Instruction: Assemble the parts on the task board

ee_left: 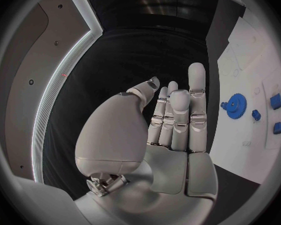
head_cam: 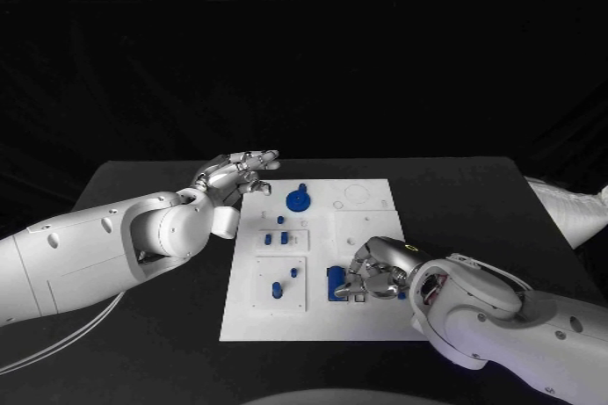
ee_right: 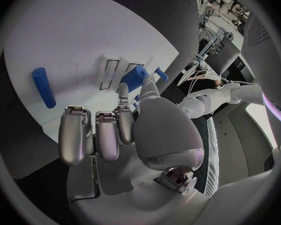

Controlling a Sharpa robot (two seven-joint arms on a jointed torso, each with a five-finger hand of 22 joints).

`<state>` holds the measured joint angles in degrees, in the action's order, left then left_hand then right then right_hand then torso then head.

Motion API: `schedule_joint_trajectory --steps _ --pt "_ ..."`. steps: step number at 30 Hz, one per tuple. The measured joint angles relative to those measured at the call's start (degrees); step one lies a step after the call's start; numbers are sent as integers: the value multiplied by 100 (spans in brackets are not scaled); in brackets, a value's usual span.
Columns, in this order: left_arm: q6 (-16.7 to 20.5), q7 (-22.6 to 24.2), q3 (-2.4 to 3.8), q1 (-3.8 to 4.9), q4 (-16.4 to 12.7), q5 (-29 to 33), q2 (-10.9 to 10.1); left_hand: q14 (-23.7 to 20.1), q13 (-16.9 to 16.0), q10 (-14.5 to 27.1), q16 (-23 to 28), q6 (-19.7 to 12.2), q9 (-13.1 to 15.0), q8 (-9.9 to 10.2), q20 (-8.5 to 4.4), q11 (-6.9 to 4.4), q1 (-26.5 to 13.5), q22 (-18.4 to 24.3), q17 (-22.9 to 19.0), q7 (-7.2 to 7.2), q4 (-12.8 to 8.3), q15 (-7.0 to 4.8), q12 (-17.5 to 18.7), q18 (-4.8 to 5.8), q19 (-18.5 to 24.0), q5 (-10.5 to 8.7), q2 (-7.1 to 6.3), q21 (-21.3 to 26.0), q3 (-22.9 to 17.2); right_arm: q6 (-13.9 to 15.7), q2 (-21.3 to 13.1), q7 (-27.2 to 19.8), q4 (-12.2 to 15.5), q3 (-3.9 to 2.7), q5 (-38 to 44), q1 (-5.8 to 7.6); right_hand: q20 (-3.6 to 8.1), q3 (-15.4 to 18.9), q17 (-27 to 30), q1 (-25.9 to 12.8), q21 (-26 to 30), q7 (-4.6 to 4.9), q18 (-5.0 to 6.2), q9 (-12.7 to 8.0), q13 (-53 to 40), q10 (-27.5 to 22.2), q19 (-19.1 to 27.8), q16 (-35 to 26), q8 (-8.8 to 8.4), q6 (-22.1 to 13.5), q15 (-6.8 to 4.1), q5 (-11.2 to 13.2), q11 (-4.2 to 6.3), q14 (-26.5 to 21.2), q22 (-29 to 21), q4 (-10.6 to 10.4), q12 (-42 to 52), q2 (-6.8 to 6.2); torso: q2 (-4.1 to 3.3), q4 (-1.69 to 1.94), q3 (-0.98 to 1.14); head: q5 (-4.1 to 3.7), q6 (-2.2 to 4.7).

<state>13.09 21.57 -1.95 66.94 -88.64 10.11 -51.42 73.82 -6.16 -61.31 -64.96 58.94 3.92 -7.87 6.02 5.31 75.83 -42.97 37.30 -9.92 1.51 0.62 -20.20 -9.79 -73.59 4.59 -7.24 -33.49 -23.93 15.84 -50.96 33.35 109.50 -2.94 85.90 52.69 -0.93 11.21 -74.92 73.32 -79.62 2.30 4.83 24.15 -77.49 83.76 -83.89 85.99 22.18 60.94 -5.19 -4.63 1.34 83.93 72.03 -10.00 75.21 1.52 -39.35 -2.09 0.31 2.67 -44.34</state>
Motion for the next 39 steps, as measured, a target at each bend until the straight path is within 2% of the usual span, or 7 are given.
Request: schedule_joint_trajectory --steps 13,15,19,20,26,29,39 --pt "-1 -1 0 0 0 0 -2 0 1 0 0 0 0 0 0 0 0 -1 1 0 0 0 0 0 0 0 0 0 0 -82 74 -100 -61 -8 200 8 43 -112 1 115 0 -35 -11 64 3 -10 0 0 42 35 -46 84 33 -1 27 172 63 -115 0 2 1 -5 -9" --pt "-1 -1 0 0 0 0 -4 0 1 0 0 0 0 0 0 0 0 -1 1 0 0 0 0 0 0 0 0 0 0 -98 57 -115 -59 -8 218 8 43 -112 1 115 0 -35 -89 64 3 -3 -1 0 42 35 -46 109 39 -1 28 172 69 -116 0 2 2 -3 -10" --pt "-2 -3 0 0 0 0 -12 0 1 20 0 0 0 0 0 20 0 -1 1 0 0 0 0 0 0 0 0 0 0 -129 20 -140 -42 -8 243 6 42 -114 1 116 0 -35 -89 70 3 -3 -1 0 42 35 -46 110 40 -1 35 206 85 -115 -1 -1 4 3 -14" --pt "-2 -3 0 0 0 0 -14 0 1 20 0 0 0 0 0 20 0 -1 1 0 0 0 0 0 0 0 0 0 0 -144 10 -140 -47 -1 250 0 42 -143 1 196 0 -35 -89 70 -1 -3 -1 0 42 35 -46 108 40 -1 35 236 108 -49 -2 0 4 4 -14" --pt "-2 -6 0 0 1 0 -24 0 1 20 0 0 0 0 0 20 0 -1 1 0 0 0 0 0 0 0 0 0 0 -232 -76 -125 -73 20 275 -31 42 -151 1 197 0 -35 -89 76 -152 -3 -1 0 42 35 -45 107 39 -1 40 244 122 -47 -3 -1 4 6 -18" --pt "-2 -7 0 0 3 0 -27 0 1 20 0 0 0 0 0 20 0 -1 1 0 0 0 0 0 0 0 0 0 0 -247 -116 -124 -67 15 286 -31 42 -148 1 280 0 -35 -89 78 -455 -3 -1 0 42 35 -45 131 39 -1 40 241 128 36 -3 -1 5 6 -21" --pt "-2 -11 0 0 6 0 -35 -21 2 20 0 0 0 0 0 20 0 6 -14 1 0 -21 0 0 0 0 0 0 0 -142 -380 -208 124 17 284 -46 42 -6 -3 173 1 8 -89 89 -548 -2 -1 0 19 -8 -44 131 39 -1 30 99 60 -17 -3 -3 6 7 -16"
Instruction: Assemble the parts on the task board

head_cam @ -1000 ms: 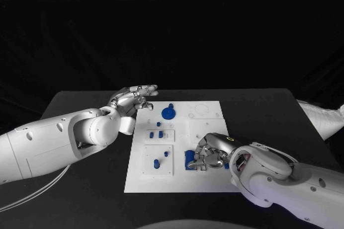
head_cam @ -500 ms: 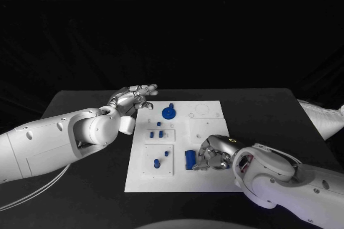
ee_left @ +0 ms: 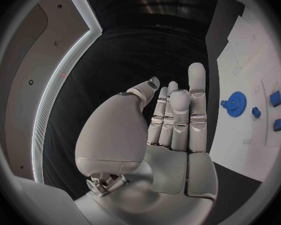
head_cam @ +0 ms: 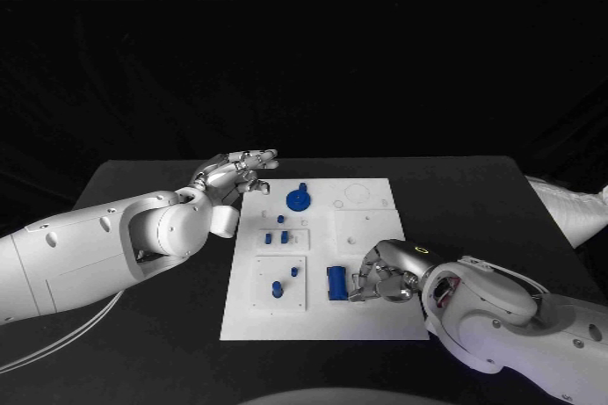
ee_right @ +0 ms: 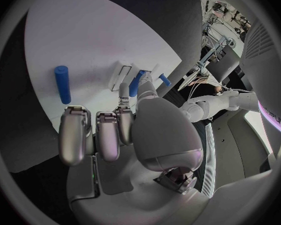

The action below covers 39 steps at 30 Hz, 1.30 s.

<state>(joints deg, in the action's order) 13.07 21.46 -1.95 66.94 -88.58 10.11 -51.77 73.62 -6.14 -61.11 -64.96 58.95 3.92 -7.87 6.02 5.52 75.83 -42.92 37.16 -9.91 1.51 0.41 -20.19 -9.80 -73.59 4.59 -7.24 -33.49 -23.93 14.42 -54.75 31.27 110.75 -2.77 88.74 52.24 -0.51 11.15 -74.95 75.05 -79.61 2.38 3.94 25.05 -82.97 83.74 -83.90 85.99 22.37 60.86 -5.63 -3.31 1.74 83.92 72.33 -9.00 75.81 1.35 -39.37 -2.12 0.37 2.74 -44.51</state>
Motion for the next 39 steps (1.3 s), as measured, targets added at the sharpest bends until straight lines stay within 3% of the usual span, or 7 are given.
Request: schedule_joint_trajectory --steps 5,9,16,22,28,39 --pt "0 -1 0 0 -1 0 -17 0 0 0 0 0 0 0 0 0 0 0 -2 0 0 0 0 0 0 0 0 0 0 275 -454 -121 194 0 -95 13 0 -51 0 -28 0 129 0 -103 5 31 0 0 -271 -213 23 -301 -32 19 -26 -51 -10 0 2 0 -3 -1 0" --pt "1 -2 -1 0 -4 0 -22 0 0 0 0 0 0 0 0 0 0 0 -2 0 0 0 0 0 0 0 0 0 0 463 -902 -199 273 -2 -200 112 -55 -109 0 -63 0 192 0 -217 6 11 -9 0 -490 -276 83 -537 -94 19 -26 -87 -28 38 5 -4 -10 -25 9" --pt "1 -3 -1 0 -10 0 -24 0 1 0 0 0 0 0 0 0 0 -1 -2 0 0 0 0 0 0 0 0 0 0 514 -1250 -205 271 0 -211 164 -96 -153 1 -120 0 226 0 -407 -35 -17 -10 0 -716 -285 124 -466 -151 20 -18 -119 -165 133 5 -18 -3 -83 44" --pt "0 -3 -2 -1 -7 0 -15 0 1 0 0 0 0 0 0 0 0 -1 -1 0 0 0 0 0 0 0 0 0 0 419 -1262 -136 198 23 -16 147 -96 -120 1 -108 0 179 0 -470 -36 -27 -9 0 -766 -55 124 -465 -161 20 -2 -184 -165 146 8 -40 8 -142 70" --pt "-2 -3 -2 -3 -1 0 1 0 1 0 0 0 0 0 0 0 0 -1 -1 0 0 0 0 0 0 0 0 0 0 282 -1089 -40 74 43 208 67 -96 -121 2 -117 0 160 1 -472 -36 -14 -9 0 -766 6 125 -466 -148 20 5 -216 -164 155 9 -35 12 -176 77" --pt "-4 -5 -2 -9 5 0 -6 0 1 0 0 0 0 0 0 0 0 -1 -1 0 0 0 0 0 0 0 0 0 0 59 -836 60 -89 52 479 -68 -96 -121 2 -131 0 141 1 -488 -73 -5 -10 0 -799 64 124 -466 -138 20 5 -216 -162 168 7 -24 8 -157 48"
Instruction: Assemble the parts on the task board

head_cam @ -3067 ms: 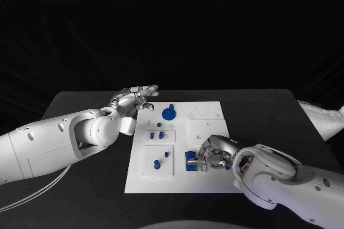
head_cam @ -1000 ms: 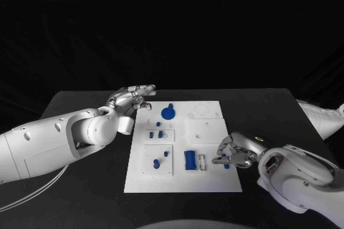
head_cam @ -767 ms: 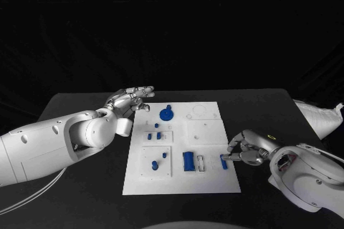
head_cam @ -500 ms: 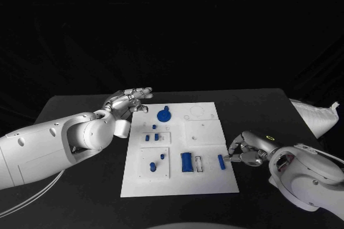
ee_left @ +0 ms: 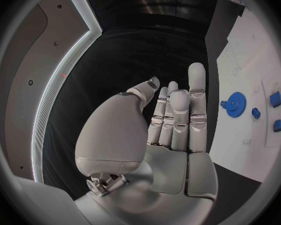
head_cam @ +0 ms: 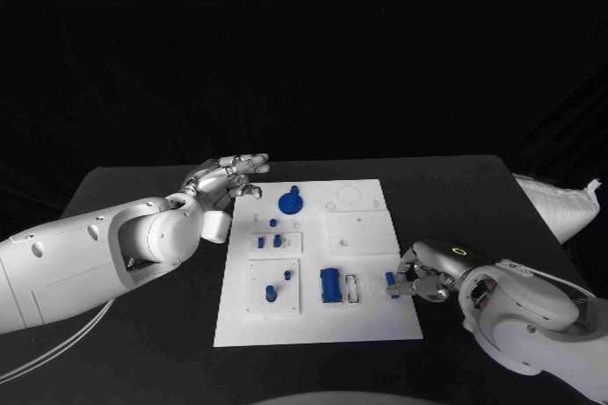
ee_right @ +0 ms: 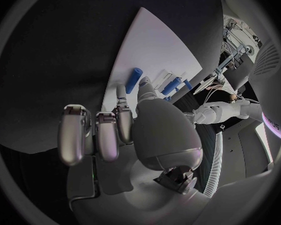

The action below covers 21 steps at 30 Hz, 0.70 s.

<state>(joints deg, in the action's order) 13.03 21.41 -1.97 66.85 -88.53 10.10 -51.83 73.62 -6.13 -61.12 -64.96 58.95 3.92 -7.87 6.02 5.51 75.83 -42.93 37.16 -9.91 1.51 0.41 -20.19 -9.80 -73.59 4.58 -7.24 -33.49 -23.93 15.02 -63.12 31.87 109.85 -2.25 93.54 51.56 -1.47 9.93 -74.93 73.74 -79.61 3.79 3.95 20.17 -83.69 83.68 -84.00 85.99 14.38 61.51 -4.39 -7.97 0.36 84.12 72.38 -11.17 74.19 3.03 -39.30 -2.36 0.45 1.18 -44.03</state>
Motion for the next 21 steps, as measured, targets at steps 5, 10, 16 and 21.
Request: schedule_joint_trajectory --steps 5,10,16,21 --pt "0 -2 0 -2 -1 0 -2 0 0 0 0 0 0 0 0 0 0 0 0 0 0 0 0 0 0 0 0 0 0 -68 67 18 -43 -10 106 -1 0 -96 0 102 0 -6 0 -18 -6 0 0 0 -73 32 0 -58 0 0 9 82 9 -14 -2 -7 -4 8 -6" --pt "-1 -4 0 -2 -4 0 -2 0 0 0 0 0 0 0 0 0 0 0 0 0 0 0 0 0 0 0 0 0 0 -132 168 28 -85 -19 227 -1 0 -360 1 316 0 -24 0 -56 -126 0 0 0 -178 68 -6 258 0 -6 14 247 -6 -70 -2 -7 -4 8 -12" --pt "-3 -7 0 -3 -4 0 -7 0 0 0 0 0 0 0 0 0 0 0 1 0 0 0 0 0 0 0 0 0 0 -220 315 29 -152 -37 458 -11 0 -703 1 519 0 -21 0 -100 -129 0 0 0 -288 108 -21 445 0 -23 26 449 -31 -182 -1 -3 -4 15 -25" --pt "-3 -10 0 -3 -8 0 -15 0 0 0 0 0 0 0 0 0 0 2 -10 0 0 0 -23 0 0 0 0 0 0 -369 401 29 -172 -54 783 -18 0 -980 1 660 -28 1 0 -98 -129 -15 0 0 -408 145 -21 447 15 -23 65 632 -60 -312 -1 -2 -2 30 -36"
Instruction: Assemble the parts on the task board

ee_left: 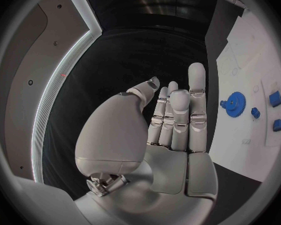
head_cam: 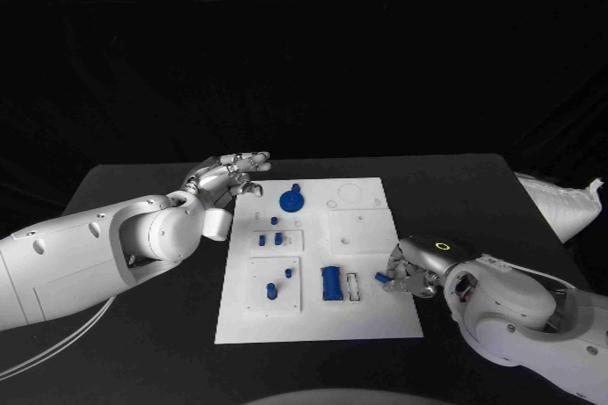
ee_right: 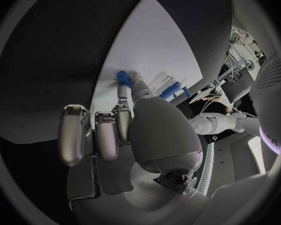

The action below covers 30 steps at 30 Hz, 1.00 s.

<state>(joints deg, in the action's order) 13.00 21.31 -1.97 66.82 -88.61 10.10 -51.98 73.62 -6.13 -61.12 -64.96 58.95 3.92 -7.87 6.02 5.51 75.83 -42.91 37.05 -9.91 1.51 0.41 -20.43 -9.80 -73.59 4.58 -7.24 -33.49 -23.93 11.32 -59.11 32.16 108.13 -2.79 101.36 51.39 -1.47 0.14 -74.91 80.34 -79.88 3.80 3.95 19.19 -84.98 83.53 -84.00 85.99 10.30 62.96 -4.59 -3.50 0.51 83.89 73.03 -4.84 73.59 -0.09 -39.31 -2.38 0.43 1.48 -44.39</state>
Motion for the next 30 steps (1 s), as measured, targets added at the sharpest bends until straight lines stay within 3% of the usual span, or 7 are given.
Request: schedule_joint_trajectory --steps 4,9,12,16,23,26,30 --pt "0 -3 0 0 -1 0 -3 0 0 0 0 0 0 0 0 0 0 3 0 0 0 0 0 0 0 0 0 0 0 -149 67 -6 -6 -13 295 0 0 -162 0 38 0 21 0 -10 0 0 0 0 -72 18 0 41 0 0 16 97 -1 -38 1 -2 -1 5 -4" --pt "-1 -5 0 0 -5 0 -3 0 0 0 0 0 0 0 0 0 0 3 0 0 0 0 0 0 0 0 0 0 0 -276 120 -18 -6 -16 512 2 0 -345 0 45 0 51 0 -175 -20 0 0 0 -137 29 0 37 0 0 29 136 -10 -45 2 -2 -1 5 -5" --pt "-1 -7 0 0 -6 0 -4 0 0 0 0 0 0 0 0 0 0 3 0 0 0 0 0 0 0 0 0 0 0 -320 142 -29 0 -16 588 2 0 -575 1 42 -16 30 0 -227 -40 -1 0 0 -213 49 0 -195 -1 1 50 140 -35 -42 3 -2 -1 1 -8" --pt "-2 -10 0 0 -9 0 -7 0 0 0 0 0 0 0 0 0 0 2 0 0 0 0 0 0 0 0 0 0 0 -301 138 -38 11 -12 559 -1 0 -975 1 -66 -40 51 0 -256 -24 -1 0 0 -291 68 1 -428 -1 1 70 109 -61 66 4 -2 1 1 -16" --pt "-2 -14 0 -1 -16 0 -15 0 0 0 0 0 0 0 0 0 0 2 -4 0 0 0 0 0 0 0 0 0 0 52 85 -34 37 0 -20 -14 0 -1914 1 -108 -40 120 0 -362 178 19 0 23 -490 83 1 -505 -25 1 88 19 -27 66 4 -2 1 16 -56" --pt "-2 -16 0 -1 -18 0 -19 0 0 0 0 0 0 0 0 0 0 2 -8 0 0 0 0 -1 0 0 0 0 0 267 63 -26 61 18 -301 -32 0 -2099 1 -302 -49 148 0 -362 613 18 0 23 -489 113 1 -538 -26 2 109 12 18 -84 5 -1 -1 21 -68" --pt "-2 -17 0 -1 -21 0 -22 0 0 0 0 0 0 0 0 0 0 2 -8 0 0 0 0 0 0 0 0 0 0 507 33 -13 110 41 -611 -61 0 -2323 1 -470 -67 159 0 -360 1022 17 0 35 -477 130 1 -551 -27 2 124 191 53 -221 6 -2 -1 25 -71"
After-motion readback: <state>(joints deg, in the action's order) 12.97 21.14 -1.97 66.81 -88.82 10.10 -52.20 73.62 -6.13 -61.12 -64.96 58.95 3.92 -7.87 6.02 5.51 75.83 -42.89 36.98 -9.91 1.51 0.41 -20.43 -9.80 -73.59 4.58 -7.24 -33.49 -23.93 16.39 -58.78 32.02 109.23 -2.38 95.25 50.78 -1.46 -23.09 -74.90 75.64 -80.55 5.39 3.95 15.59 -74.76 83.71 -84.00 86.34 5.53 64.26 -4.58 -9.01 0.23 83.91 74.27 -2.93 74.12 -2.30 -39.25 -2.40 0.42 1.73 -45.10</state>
